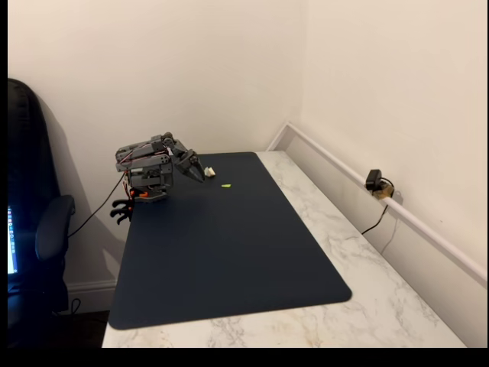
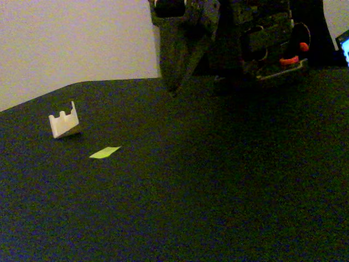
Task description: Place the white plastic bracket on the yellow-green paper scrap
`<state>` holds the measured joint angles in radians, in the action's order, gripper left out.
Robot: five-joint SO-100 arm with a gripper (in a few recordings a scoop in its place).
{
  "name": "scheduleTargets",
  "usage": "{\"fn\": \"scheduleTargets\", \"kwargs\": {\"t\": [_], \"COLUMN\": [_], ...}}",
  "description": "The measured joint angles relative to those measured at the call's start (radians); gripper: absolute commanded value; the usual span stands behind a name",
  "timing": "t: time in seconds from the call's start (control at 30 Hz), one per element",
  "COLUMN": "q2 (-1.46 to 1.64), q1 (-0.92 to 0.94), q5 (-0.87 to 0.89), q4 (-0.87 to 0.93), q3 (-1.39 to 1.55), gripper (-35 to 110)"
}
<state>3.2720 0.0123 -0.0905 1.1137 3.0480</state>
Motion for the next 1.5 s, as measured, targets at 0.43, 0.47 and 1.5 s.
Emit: {"fn": "scheduleTargets", "kwargs": {"t": [0.43,0.47,1.5], "q2": [-0.362,-0.468,-1.282], "q1": [0.074,0.078,0.199], "q5": [0.083,0.072,0.635], "q4": [0.052,0.061,0.345], "q3": [-0.426,-0.500,-1.108], "gripper": [0,0,3]}}
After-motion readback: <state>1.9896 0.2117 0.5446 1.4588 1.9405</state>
